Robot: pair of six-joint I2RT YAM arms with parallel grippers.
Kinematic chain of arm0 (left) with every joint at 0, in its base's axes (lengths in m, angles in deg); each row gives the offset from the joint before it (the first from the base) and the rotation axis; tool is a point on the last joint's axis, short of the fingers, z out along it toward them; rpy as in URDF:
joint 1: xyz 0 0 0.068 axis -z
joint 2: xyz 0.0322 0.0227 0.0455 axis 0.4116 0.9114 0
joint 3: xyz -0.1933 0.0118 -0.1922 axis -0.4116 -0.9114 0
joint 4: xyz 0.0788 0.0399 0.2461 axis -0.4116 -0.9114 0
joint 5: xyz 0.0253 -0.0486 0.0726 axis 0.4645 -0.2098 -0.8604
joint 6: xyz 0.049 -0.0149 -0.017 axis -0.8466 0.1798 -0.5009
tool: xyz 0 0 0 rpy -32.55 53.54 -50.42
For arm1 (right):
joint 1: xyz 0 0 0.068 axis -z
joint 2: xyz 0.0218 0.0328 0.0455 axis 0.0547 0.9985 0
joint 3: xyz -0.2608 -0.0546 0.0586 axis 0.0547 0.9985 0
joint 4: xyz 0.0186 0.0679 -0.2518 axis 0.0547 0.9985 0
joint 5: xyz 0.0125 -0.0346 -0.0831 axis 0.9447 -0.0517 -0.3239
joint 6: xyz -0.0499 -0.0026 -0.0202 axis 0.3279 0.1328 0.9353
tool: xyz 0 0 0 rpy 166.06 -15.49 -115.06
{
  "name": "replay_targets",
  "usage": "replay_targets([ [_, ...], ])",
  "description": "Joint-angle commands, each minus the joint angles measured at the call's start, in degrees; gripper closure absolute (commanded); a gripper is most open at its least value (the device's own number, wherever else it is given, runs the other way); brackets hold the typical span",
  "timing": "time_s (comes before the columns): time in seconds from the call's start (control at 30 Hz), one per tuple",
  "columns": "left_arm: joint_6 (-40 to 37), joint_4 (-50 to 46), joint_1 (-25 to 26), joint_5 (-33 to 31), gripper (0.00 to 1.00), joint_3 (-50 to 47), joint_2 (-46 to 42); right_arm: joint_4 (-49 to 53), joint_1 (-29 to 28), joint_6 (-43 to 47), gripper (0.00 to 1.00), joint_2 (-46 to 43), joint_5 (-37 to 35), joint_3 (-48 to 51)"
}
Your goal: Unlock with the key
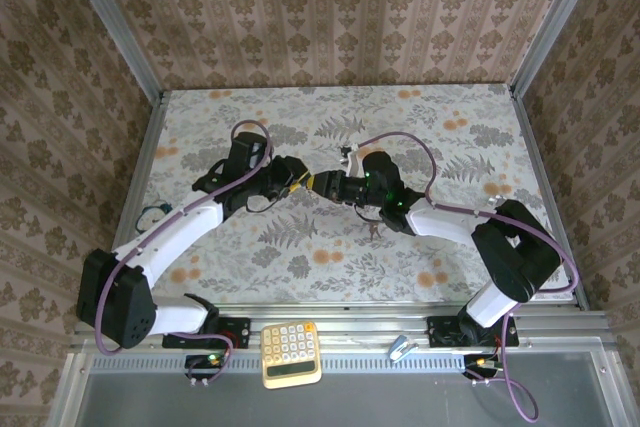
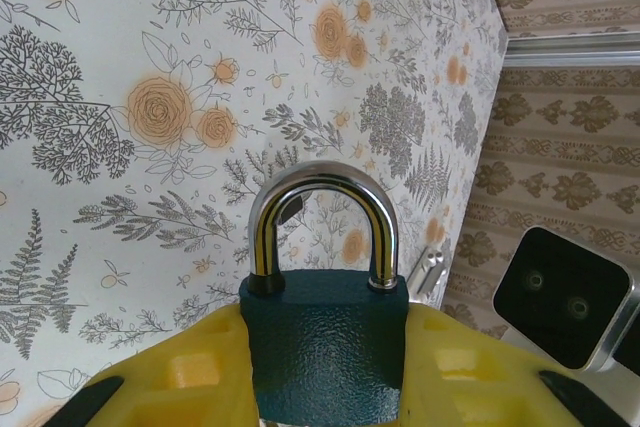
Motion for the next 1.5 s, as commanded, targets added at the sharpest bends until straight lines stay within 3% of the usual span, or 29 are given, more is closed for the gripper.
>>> replay_targets([
  [0.0,0.9,4.5,0.5,2.8,0.93,-1.1,-1.8,-6.5,-0.1,-2.5,0.96,1.9,3.1,-1.9],
  [0.03,1.0,6.1,0.4,2.9,0.94,-1.6,-2.0,-8.9,0.0,-4.3,1.00,2.4,4.0,-1.6],
  [0.3,0.9,15.7,-0.7,3.9,0.97,-4.6,-5.1,-28.0,1.1,-20.5,1.00,7.9,8.5,-0.9],
  [0.4,0.9,16.3,-0.9,3.9,0.97,-4.9,-5.8,-30.1,0.9,-23.0,1.00,8.8,9.6,-1.5],
  [0.6,0.9,14.8,-1.1,3.6,0.97,-4.7,-6.0,-20.7,0.6,-16.7,0.99,5.9,9.3,-0.8],
  [0.63,0.7,13.8,-1.1,3.5,0.96,-4.4,-6.0,-16.2,0.6,-13.9,0.91,4.8,8.4,-0.8],
  [0.8,0.0,6.4,-1.2,1.5,0.94,-2.5,-5.6,7.1,0.2,3.0,0.71,-2.2,2.1,-1.6],
  [0.97,0.8,1.6,-1.2,0.6,0.91,-1.4,-4.3,19.7,-1.4,14.2,0.62,-6.8,-5.0,-2.1],
  [1.1,1.5,0.2,-1.0,0.3,0.88,-1.4,-3.5,20.6,-3.8,18.7,0.55,-9.0,-9.8,-1.3],
  [1.27,2.4,0.2,-0.7,0.9,0.87,-1.2,-2.7,14.4,-6.1,19.7,0.53,-8.6,-14.2,0.0],
  [1.47,2.9,0.4,-0.3,1.6,0.87,-0.9,-2.4,12.0,-6.9,19.6,0.53,-5.7,-14.8,-2.1],
])
